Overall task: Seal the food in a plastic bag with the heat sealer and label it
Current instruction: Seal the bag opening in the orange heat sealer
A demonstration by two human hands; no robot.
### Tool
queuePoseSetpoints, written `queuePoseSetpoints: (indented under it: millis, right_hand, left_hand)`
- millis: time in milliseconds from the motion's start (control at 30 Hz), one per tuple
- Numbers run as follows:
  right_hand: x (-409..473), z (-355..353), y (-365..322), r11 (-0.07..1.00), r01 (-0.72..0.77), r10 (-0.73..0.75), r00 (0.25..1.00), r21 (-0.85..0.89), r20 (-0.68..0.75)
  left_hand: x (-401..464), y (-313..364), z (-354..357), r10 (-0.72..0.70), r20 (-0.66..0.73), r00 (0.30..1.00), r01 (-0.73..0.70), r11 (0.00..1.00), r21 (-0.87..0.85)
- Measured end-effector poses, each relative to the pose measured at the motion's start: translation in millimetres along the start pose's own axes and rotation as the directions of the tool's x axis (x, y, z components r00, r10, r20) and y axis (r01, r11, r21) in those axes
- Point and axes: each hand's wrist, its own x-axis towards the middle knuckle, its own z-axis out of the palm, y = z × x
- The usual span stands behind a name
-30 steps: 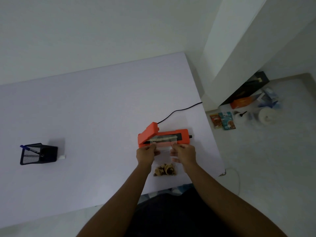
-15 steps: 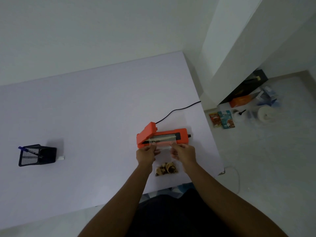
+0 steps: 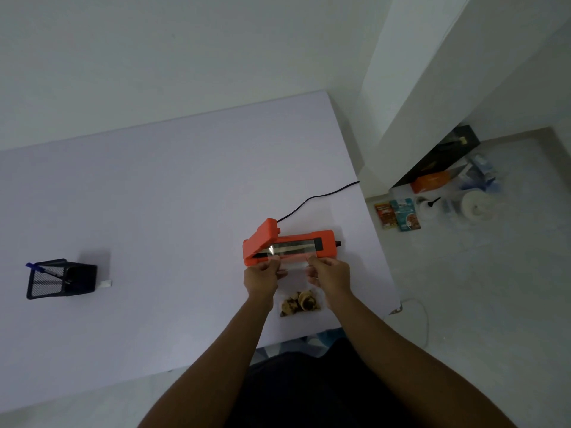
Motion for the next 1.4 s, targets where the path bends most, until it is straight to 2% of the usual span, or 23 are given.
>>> queuePoseSetpoints:
  millis: [400, 967, 1400]
  right_hand:
    - [-1.8, 0.7, 0.7, 0.999, -0.006, 0.005, 1.0, -0.034, -0.013]
    - [-4.5, -0.1, -3.4, 0.997, 0.0, 0.0, 1.0, -0.082, -0.007]
    - [-5.5, -15.3, -0.8, 0.952, 0.168, -0.194, 0.978, -0.257, -0.08]
  left_hand:
    - [-0.8, 3.0, -0.7, 0.041, -0.04, 0.998, -0.04, 0.998, 0.038]
    - [3.2, 2.0, -1.1, 0.002, -0.032, 0.999, 0.0, 0.999, 0.047]
    - [1.3, 3.2, -2.1, 0.011, -0.041, 0.999, -0.008, 0.998, 0.067]
